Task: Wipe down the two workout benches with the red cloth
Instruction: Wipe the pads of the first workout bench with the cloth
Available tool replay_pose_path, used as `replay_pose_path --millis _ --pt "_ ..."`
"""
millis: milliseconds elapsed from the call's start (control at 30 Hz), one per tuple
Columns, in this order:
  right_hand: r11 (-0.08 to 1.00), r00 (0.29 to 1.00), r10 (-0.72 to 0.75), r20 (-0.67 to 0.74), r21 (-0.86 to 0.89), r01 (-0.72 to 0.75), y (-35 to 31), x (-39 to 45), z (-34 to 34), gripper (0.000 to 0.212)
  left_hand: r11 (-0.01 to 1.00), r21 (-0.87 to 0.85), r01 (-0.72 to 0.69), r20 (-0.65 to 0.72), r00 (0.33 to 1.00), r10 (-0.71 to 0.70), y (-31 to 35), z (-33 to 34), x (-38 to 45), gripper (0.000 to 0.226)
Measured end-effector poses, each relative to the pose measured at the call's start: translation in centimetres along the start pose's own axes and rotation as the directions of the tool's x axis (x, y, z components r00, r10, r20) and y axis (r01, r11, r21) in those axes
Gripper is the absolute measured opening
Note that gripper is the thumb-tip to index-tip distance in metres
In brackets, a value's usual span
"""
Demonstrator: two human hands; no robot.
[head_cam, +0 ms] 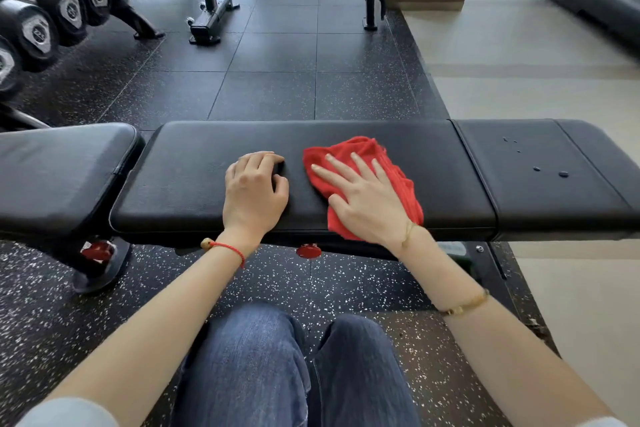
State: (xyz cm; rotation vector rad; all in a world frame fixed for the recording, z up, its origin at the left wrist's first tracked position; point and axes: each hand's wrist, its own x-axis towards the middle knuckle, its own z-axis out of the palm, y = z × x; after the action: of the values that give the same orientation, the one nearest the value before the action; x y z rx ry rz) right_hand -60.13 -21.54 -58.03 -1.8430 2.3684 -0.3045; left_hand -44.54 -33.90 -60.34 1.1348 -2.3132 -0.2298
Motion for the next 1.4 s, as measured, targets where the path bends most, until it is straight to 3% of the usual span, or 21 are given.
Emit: replay_pose_path --millis 133,367,567,767,900,1033,1400 --pt "0.999 1.0 0.001 -0.011 0.032 0.0 3.1 -2.1 -0.6 0.057 1.0 -0.007 -0.008 0.007 1.0 0.008 -0.3 -0.2 -0.2 0.031" --pt "0.963 0.963 0.267 0.03 0.026 -0.268 7.4 2.7 -2.3 0.052 1.0 0.007 0.01 0.009 1.0 -0.01 0.5 -0.2 -0.1 0.028" --pt "0.984 0.982 0.168 0.09 0.042 -0.172 4.4 2.9 -1.9 0.053 1.0 0.0 0.011 0.008 1.0 -0.011 0.4 -0.5 -0.1 0.028" --pt "0.999 0.999 0.045 -0.022 0.018 -0.045 2.7 -1.0 -1.0 0.059 1.0 -0.017 -0.008 0.02 1.0 0.008 0.1 -0.7 -0.4 0.03" --pt "0.974 0.969 0.216 -0.122 -0.041 -0.222 5.1 -3.4 -1.2 0.062 0.999 -0.024 -0.025 0.034 0.999 0.025 -0.1 -0.6 -0.3 0.032" --pt "0.934 0.933 0.35 -0.089 -0.04 -0.354 5.9 -3.6 -1.3 0.06 0.999 -0.042 -0.027 0.051 0.998 0.029 0.1 -0.8 -0.2 0.031" --pt "0.962 0.926 0.264 -0.271 0.0 -0.275 5.9 -3.3 -2.1 0.047 0.968 -0.169 -0.185 0.096 0.974 0.204 8.0 1.1 1.3 0.032"
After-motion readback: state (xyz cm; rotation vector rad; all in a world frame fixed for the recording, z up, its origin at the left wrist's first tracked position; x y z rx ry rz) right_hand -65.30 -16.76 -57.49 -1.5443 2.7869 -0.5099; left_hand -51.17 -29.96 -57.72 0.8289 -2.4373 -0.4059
